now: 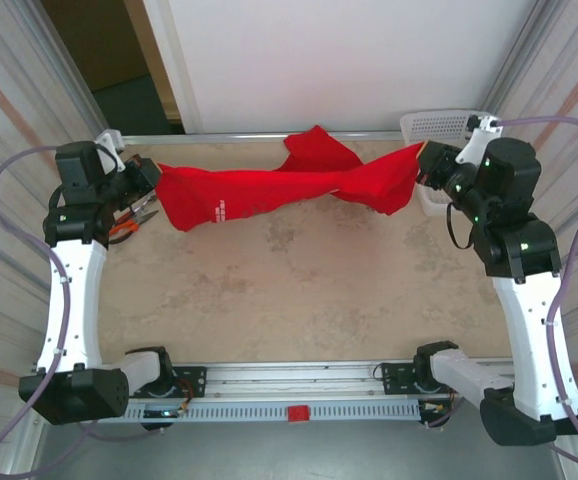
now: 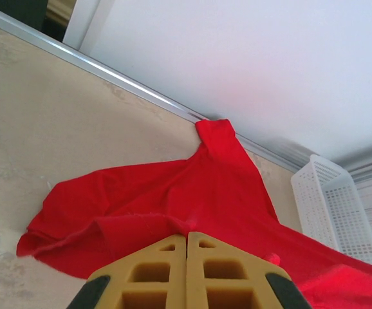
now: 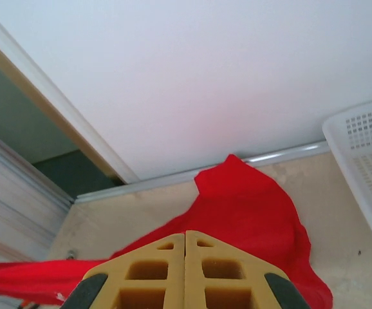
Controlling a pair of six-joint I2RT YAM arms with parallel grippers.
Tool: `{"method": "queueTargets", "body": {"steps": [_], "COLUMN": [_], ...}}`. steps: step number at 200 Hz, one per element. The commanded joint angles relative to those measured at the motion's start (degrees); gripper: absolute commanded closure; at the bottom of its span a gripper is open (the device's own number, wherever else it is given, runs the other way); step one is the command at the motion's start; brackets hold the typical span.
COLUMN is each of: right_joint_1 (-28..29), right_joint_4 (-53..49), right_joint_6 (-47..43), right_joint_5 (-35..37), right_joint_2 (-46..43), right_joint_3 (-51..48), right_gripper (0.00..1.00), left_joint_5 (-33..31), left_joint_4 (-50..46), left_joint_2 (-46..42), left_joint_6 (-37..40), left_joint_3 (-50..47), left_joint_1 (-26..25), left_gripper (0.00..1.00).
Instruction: Fold the inside-out t-shirt
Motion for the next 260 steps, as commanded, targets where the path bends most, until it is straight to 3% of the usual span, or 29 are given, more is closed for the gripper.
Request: {"method": "queueTargets", "body": {"steps": [1,38,73,133,182,226,260], "right_joint_1": [-1.45,-2.22,-2.22,-2.47,-8.95,-11.11,-11.51], "right_joint_4": [1.75,3.5,6.35,6.99,8.1,6.26,6.7], "right_joint_6": [-0.58,0.74,0.44,-0.18,4.95,8.92,8.28], "right_joint_5": [-2.33,-2.16,0.64,-0.52,-8.6,-12.18,-12.66], "right_joint_2": [0.69,-1.55,-1.91,12.42,27.82,31.38,25.69], "right_joint_3": [5.17,15.33,23.58,26.71,36.08,51.61,48.28], "right_gripper": [1.0,1.0,1.0,1.0,1.0,1.0,1.0], "left_joint_5": [3.11,4.42,-0.64,0.28,1.15,1.26,0.88], "left_joint_4": [2.97,7.19,13.95,11.02,12.29,9.66,10.91], "left_joint_2": [-1.45,-4.54,-5.73,13.28,26.94,29.58,24.85], "left_joint_6": [-2.48,-10.12,-15.57,-12.01,-16.17,-16.72,-16.37], "left_joint_3": [3.76,11.51,17.39,27.76,38.17,52.53,49.43], "left_joint_1": [0.55,0.55,0.49,0.49,0.46,-2.15,-3.36], "left_gripper": [1.0,1.0,1.0,1.0,1.0,1.0,1.0]}}
